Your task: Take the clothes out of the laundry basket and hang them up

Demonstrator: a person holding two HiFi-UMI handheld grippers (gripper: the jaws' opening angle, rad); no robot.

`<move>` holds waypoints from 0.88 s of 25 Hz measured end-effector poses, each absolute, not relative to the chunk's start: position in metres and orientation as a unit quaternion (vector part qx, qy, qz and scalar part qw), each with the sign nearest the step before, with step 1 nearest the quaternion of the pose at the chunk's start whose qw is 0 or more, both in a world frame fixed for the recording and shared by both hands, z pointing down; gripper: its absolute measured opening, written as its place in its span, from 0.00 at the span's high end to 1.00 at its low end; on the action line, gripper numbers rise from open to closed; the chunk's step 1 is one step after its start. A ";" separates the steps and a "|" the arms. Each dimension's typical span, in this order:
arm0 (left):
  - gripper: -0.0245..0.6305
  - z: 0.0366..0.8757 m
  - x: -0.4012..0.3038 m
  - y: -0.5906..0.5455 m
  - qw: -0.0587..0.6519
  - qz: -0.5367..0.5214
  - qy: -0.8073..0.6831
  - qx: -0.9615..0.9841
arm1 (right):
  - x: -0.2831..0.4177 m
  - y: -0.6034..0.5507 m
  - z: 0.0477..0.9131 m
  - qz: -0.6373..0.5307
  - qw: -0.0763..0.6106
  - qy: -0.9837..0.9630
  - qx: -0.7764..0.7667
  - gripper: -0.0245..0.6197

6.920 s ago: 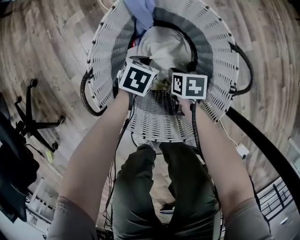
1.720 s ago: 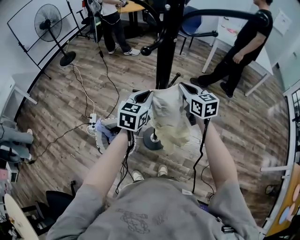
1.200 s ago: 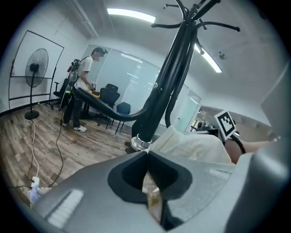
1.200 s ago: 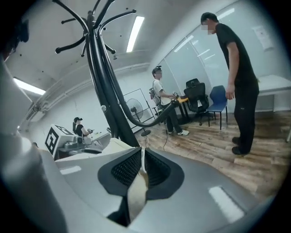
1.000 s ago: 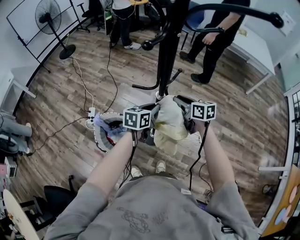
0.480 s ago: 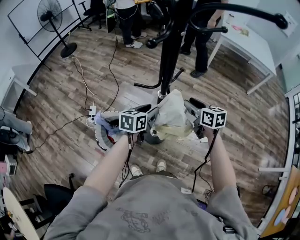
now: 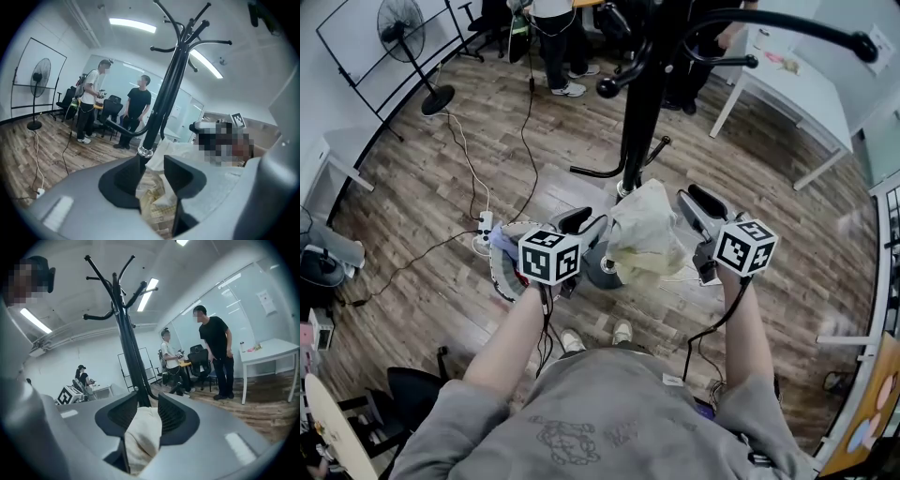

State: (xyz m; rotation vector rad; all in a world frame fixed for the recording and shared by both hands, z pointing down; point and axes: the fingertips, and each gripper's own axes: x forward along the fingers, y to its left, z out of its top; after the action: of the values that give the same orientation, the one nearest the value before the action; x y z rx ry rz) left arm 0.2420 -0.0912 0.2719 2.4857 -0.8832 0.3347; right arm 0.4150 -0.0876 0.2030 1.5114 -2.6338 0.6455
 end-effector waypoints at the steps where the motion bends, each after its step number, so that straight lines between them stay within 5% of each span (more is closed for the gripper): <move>1: 0.72 0.262 0.239 -0.091 0.227 0.119 -0.324 0.911 | 0.413 -0.085 0.193 0.197 0.016 -0.851 0.486 0.71; 22: 0.88 0.082 0.164 -0.035 0.016 0.040 -0.359 0.932 | 0.331 -0.001 0.058 0.050 -0.019 -0.897 0.439 0.84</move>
State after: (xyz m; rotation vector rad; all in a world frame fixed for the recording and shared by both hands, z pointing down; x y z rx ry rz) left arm 0.1645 -0.0354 0.0815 2.9001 -1.1164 0.1233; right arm 0.3307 -0.0014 0.0581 1.3961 -2.8528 0.1599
